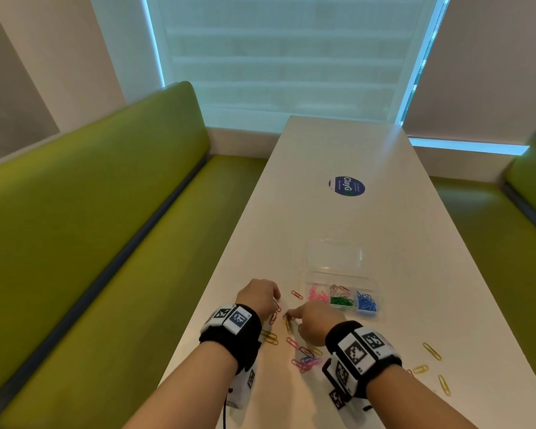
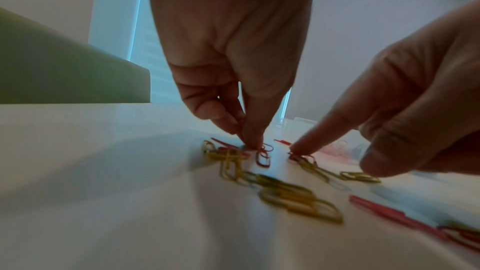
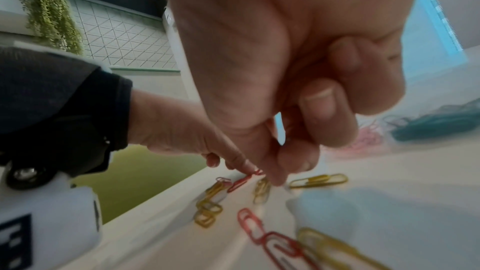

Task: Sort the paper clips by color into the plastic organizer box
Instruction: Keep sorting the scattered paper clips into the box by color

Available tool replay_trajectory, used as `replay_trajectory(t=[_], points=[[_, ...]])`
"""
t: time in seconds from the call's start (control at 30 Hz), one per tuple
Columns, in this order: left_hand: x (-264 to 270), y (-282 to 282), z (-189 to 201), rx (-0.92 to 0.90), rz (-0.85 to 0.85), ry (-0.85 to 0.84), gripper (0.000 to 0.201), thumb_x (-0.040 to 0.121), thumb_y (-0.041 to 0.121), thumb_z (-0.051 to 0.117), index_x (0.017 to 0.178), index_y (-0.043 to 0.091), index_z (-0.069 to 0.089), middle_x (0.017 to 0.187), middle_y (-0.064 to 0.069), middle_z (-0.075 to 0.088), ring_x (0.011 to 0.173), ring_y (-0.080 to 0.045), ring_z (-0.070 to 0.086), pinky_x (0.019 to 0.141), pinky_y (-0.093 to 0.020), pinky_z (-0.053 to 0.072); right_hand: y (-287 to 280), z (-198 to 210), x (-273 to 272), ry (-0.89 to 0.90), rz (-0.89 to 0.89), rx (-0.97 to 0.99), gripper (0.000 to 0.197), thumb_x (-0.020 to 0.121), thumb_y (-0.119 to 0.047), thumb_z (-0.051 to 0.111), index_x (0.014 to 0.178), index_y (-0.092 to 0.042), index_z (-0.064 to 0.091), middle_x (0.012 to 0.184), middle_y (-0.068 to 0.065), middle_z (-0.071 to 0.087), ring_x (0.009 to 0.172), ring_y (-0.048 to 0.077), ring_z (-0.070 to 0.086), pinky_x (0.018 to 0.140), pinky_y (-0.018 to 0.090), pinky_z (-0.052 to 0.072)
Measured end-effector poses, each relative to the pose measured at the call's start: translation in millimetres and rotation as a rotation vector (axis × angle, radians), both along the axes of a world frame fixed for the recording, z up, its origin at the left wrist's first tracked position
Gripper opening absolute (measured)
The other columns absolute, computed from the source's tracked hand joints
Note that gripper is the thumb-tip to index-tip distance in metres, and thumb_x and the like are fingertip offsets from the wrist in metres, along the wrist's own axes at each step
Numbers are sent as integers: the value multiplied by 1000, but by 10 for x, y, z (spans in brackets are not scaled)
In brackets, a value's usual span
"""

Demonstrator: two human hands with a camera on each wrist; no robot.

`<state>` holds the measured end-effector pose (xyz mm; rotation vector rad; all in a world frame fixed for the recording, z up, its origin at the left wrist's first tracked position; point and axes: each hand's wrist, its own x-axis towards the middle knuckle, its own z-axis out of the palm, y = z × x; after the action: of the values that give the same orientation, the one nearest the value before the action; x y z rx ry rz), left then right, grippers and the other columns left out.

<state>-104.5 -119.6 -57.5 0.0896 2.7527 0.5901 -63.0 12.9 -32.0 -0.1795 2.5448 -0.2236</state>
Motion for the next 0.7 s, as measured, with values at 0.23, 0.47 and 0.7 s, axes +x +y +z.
replay_trajectory(t=[0.23, 0.47, 0.7], points=[[18, 15, 16, -46, -7, 31, 19, 87, 22, 64, 106, 24, 68, 115, 1, 66, 104, -17, 63, 89, -30, 53, 90, -27, -27, 80, -42, -48, 46, 96, -15, 44, 138, -32, 44, 146, -1, 42, 134, 18, 41, 110, 36, 37], [60, 61, 52, -103, -31, 44, 20, 91, 26, 61, 107, 18, 68, 120, -6, 60, 111, -21, 56, 94, -34, 51, 146, -114, 14, 121, -41, -21, 39, 96, -18, 46, 131, -33, 53, 139, -4, 51, 125, 16, 49, 102, 31, 44], [125, 124, 79, -18, -70, -8, 15, 86, 24, 66, 98, 18, 71, 108, -1, 68, 101, -18, 63, 87, -30, 53, 141, -135, -34, 161, -96, -68, 35, 95, -19, 50, 127, -31, 57, 135, -3, 55, 123, 16, 52, 104, 33, 44]])
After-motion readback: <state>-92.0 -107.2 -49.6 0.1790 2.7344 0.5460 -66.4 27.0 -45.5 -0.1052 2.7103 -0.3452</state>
